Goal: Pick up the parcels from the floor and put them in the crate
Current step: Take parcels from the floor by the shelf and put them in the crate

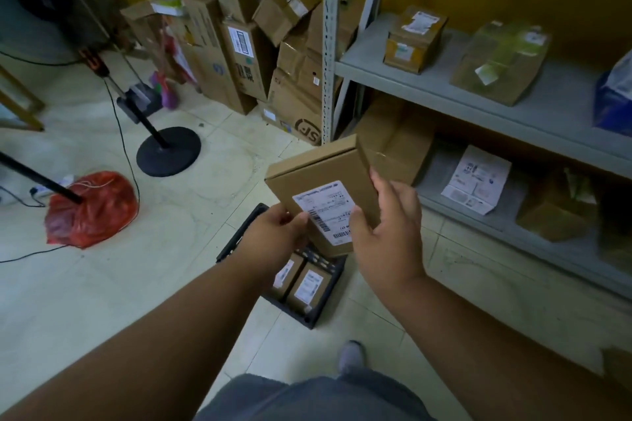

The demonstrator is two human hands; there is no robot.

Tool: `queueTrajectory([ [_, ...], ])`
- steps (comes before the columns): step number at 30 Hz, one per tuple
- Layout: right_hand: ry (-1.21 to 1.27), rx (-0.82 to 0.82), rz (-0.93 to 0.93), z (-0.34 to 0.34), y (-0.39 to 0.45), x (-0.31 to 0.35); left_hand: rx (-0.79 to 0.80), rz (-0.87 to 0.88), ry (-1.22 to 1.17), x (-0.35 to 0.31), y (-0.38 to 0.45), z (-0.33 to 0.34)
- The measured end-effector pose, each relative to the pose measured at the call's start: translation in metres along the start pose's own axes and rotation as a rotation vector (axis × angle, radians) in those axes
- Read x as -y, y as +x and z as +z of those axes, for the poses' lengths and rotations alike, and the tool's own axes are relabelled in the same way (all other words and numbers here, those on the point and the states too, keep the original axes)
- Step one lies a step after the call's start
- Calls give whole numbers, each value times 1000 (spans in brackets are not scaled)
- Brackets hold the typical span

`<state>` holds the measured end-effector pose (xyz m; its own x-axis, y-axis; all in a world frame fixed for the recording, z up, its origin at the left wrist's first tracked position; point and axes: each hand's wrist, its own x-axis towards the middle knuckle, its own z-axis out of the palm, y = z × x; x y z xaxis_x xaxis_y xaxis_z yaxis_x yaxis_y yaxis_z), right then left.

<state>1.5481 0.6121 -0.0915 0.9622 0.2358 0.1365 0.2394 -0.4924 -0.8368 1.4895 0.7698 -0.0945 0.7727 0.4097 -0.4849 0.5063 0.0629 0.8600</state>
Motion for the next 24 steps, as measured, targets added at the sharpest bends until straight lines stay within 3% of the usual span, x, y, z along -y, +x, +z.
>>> queueTrajectory([
  [7,-96,52,117,54,40,-18,69,-110,-46,-1,69,-27],
  [15,-132,-69,505,150,60,-52,327,-85,240,34,190,-70],
  [19,-99,-100,674,215,58,-101,395,-82,346,83,258,-65],
  [24,-220,-68,785,289,46,-192,407,-240,347,205,339,-43],
])
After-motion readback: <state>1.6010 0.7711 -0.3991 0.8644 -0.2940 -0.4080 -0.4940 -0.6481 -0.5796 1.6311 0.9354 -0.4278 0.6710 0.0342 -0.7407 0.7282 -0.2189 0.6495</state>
